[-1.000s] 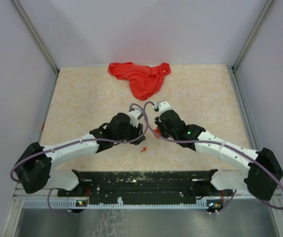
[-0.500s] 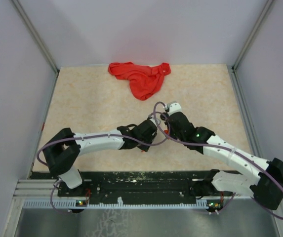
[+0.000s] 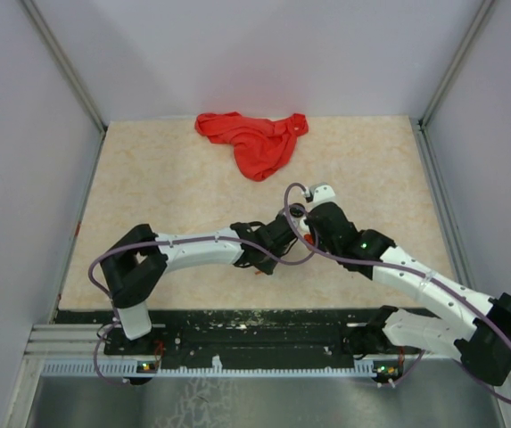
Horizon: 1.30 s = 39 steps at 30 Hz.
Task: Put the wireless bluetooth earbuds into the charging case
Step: Pick up the earbud from the center of the board.
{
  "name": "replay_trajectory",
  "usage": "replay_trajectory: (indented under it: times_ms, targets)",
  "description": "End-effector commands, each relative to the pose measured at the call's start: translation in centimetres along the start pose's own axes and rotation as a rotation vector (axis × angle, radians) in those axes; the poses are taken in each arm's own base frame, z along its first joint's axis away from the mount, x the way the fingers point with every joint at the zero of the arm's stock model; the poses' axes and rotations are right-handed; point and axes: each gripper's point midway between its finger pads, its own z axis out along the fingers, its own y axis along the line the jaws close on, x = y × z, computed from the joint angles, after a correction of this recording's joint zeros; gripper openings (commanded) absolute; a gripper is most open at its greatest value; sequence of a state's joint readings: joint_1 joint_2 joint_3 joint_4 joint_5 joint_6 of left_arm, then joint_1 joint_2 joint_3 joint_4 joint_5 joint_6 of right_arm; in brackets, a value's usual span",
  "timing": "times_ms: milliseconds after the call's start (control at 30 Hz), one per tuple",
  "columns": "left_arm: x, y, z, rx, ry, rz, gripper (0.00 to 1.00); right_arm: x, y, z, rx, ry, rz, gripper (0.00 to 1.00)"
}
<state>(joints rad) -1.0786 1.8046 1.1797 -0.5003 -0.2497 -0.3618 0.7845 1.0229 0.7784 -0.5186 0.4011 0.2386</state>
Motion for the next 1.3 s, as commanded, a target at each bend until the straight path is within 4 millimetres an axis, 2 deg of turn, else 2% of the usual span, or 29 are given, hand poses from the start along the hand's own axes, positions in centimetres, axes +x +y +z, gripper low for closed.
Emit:
replay_trajectory:
  times_ms: [0,400,533,767,1067,1267]
  targets:
    - [1.9,0.6,0.3,-0.033,0.101,-0.007,0.37,-3.0,0.0,-1.1,-0.016,-0.105,0.036,0.09]
    - [3.5,1.2,1.0,-0.058,0.175,-0.016,0.36,-2.8,0.0,-1.1,-0.016,-0.108,0.038,0.09]
    - [3.8,1.6,1.1,-0.059,0.182,-0.03,0.33,-2.9,0.0,-1.1,-0.016,-0.11,0.039,0.09]
    - [3.8,1.3,1.6,-0.043,0.188,-0.03,0.3,-2.9,-0.1,-1.2,-0.014,-0.114,0.041,0.09]
    - [5.1,1.6,2.1,-0.062,0.236,-0.031,0.28,-3.0,0.0,-1.3,-0.023,-0.117,0.042,0.09]
    - [5.0,2.0,2.0,-0.082,0.226,-0.036,0.18,-3.1,0.3,-1.2,-0.035,-0.116,0.04,0.09]
